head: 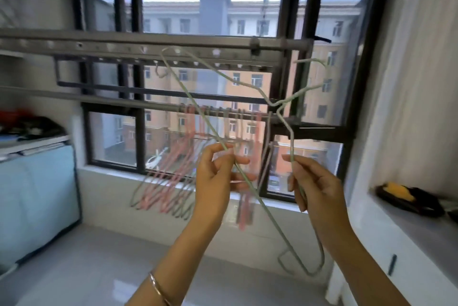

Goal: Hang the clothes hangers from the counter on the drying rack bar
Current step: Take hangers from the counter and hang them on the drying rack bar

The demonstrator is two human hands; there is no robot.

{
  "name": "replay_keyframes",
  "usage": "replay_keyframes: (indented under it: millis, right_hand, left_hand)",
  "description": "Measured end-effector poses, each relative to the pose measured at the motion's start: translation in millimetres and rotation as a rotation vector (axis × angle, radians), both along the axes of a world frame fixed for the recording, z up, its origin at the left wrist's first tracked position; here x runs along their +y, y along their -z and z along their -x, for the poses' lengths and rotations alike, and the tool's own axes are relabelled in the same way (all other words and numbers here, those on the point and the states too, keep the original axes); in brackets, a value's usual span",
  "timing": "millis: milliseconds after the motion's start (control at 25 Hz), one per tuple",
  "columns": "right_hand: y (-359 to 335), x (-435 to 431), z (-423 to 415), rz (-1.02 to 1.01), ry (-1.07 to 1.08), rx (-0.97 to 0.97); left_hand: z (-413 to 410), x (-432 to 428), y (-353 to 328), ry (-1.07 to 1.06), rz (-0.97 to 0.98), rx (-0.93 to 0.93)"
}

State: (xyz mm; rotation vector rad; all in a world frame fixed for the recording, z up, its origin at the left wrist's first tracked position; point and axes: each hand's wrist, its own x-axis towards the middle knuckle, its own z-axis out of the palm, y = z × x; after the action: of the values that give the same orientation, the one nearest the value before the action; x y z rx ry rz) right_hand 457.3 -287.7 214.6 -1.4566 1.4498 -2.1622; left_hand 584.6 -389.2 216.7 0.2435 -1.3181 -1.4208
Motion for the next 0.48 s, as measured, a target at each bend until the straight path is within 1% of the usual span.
replay_keyframes:
  millis: [80, 200, 320, 480]
  right_hand:
    - [-0.5, -37.3, -26.3, -0.036, -0.067, 0.001]
    - [-0.1, -103.7, -64.0, -0.1, -0.103, 0.001]
    - [-1.3, -164.4, -94.8, -0.177, -0.108, -0.055]
    - [-6.9, -225.0, -123.0, -0.256, -0.044, -0.062]
  left_hand:
    - [-31.4, -34.7, 3.6, -0.035, -0.028, -0.019]
    - [-73.5, -98.2, 8.4, -0.048, -0.131, -0.064]
    - [-103.4, -162.1, 13.5, 0.011, -0.277, -0.098]
    - [-118.1, -230.0, 22.5, 0.117, -0.405, -0.132]
